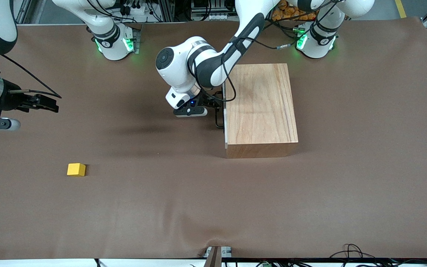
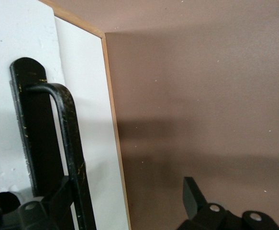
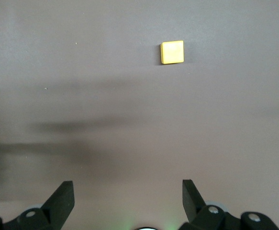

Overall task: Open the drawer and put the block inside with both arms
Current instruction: 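Pull the drawer open by its handle with the left gripper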

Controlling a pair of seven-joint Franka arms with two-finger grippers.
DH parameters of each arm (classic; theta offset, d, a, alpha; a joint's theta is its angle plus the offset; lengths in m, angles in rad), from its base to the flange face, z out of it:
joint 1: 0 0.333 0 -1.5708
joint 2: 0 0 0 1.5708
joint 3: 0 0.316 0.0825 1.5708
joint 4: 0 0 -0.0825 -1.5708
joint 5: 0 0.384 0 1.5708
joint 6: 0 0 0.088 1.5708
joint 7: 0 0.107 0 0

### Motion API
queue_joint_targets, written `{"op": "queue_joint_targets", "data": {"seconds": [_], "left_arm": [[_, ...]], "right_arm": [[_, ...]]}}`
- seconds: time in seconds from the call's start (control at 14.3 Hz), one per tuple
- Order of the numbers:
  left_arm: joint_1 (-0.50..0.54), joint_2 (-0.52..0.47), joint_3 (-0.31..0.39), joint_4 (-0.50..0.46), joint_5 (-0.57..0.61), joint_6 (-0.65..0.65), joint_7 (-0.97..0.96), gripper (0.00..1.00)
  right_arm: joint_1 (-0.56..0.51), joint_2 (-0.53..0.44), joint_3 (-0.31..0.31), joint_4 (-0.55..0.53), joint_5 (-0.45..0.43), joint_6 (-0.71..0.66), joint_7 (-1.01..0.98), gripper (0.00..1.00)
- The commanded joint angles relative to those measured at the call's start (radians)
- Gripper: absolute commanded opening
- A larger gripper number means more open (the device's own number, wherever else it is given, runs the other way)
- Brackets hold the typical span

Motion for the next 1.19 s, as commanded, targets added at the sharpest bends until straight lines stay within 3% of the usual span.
{"op": "queue_joint_targets", "data": {"seconds": [0.0,1.12], "left_arm": [[-0.003,0.01,-0.008,0.021,0.012,0.041,-0.013,1.0],[0.0,0.05,-0.04,0.05,-0.041,0.207,-0.006,1.0]], "right_arm": [[-0.007,-0.023,0.008,-0.022,-0.011,0.003,-0.005,1.0],[-0.01,-0.023,0.008,-0.024,-0.011,-0.011,-0.007,1.0]]}}
